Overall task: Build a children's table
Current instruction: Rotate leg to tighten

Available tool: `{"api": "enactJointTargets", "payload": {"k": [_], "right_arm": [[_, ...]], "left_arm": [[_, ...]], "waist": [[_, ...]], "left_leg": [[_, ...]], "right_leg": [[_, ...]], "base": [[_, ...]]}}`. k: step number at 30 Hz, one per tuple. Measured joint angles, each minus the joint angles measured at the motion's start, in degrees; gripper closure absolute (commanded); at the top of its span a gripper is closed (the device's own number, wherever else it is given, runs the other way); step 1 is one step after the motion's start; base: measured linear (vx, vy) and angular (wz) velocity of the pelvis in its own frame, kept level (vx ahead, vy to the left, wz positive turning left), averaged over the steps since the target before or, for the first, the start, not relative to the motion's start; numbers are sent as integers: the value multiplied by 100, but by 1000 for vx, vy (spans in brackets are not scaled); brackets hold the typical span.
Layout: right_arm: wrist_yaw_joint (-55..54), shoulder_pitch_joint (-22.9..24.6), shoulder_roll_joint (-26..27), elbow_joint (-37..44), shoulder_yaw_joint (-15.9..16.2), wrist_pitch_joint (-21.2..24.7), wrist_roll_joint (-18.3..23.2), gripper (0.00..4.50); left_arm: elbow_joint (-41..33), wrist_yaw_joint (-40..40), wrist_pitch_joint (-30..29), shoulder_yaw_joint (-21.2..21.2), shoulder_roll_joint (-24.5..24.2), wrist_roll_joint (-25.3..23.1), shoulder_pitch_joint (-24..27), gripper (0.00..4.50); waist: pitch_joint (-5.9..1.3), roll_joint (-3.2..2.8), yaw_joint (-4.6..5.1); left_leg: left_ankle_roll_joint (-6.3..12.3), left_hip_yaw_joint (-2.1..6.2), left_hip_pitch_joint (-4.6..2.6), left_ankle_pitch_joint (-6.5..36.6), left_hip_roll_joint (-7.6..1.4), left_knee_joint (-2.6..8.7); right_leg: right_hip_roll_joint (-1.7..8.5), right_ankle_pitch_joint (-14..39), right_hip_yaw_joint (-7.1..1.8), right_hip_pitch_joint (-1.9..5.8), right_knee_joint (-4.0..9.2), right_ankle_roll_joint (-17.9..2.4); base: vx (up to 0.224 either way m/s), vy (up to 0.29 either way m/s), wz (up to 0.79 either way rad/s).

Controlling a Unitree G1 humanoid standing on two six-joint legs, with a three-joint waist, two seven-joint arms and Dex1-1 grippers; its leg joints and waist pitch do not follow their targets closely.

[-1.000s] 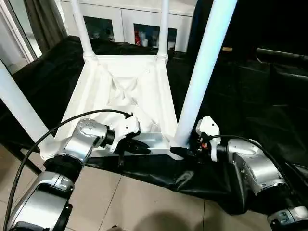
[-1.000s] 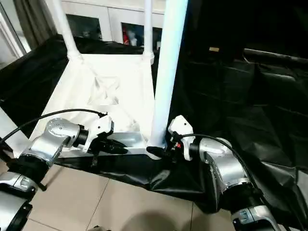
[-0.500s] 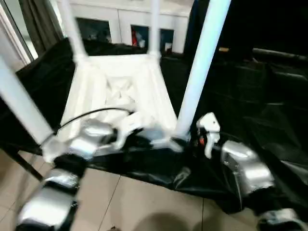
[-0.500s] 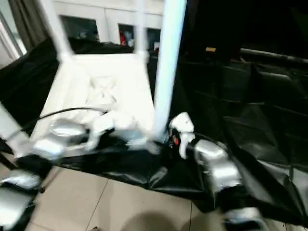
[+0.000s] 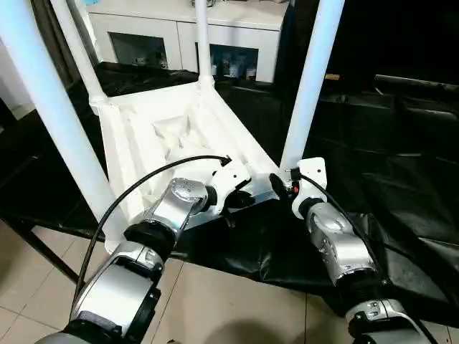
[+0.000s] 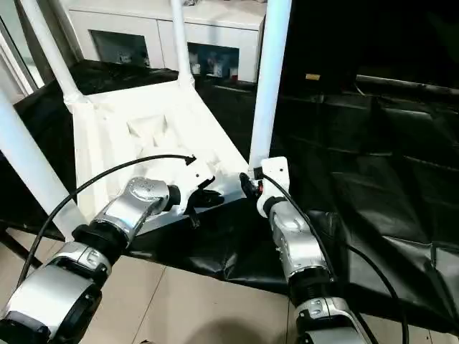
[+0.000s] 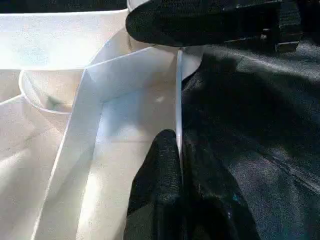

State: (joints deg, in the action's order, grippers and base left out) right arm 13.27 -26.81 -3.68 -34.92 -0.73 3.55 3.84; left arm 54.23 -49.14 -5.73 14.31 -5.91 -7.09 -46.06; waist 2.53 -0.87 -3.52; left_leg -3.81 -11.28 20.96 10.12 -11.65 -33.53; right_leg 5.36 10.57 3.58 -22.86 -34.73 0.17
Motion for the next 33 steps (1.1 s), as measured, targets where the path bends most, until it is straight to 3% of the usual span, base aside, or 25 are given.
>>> {"api": "enactJointTargets", "payload": {"k": [6, 11, 17, 22, 33], "right_arm": [[1246, 45, -360, 186, 47, 184, 336, 66], [3155, 373, -1380, 946, 601, 536, 575, 66], [4220, 450, -1755, 1349, 882, 785, 680, 66], [4468, 454, -1766, 1487, 1015, 948, 782, 66], [4552, 455, -1794, 1482, 1021, 968, 771, 152]], "left_arm": [[-43, -465, 198, -17, -298, 64, 16, 450], [-437, -1478, 321, -37, -784, 244, 306, 450], [-899, -2398, 356, -21, -1226, 441, 654, 450], [-1129, -2668, 355, 25, -1299, 465, 793, 450], [-1352, -2733, 322, 22, -1367, 480, 930, 450]], "waist": [[2, 0, 20], [3, -6, -7], [6, -3, -29], [6, -2, -107], [5, -4, -145]], "left_leg": [[1, 0, 11, -1, -6, 20], [3, -3, 14, -1, -10, 27], [2, -9, 15, 0, -12, 25], [1, -15, 14, 0, -12, 24], [1, -16, 12, 0, -12, 31]], "right_leg": [[-4, -18, 8, -21, -4, -24], [-7, 4, 10, -26, -4, -9], [-6, 6, 9, -27, -3, -9], [-4, 6, 6, -27, -3, -9], [-4, 8, 6, -29, -3, -6]], "base": [[0, 0, 0], [0, 0, 0], [0, 0, 0], [0, 0, 0], [0, 0, 0]]}}
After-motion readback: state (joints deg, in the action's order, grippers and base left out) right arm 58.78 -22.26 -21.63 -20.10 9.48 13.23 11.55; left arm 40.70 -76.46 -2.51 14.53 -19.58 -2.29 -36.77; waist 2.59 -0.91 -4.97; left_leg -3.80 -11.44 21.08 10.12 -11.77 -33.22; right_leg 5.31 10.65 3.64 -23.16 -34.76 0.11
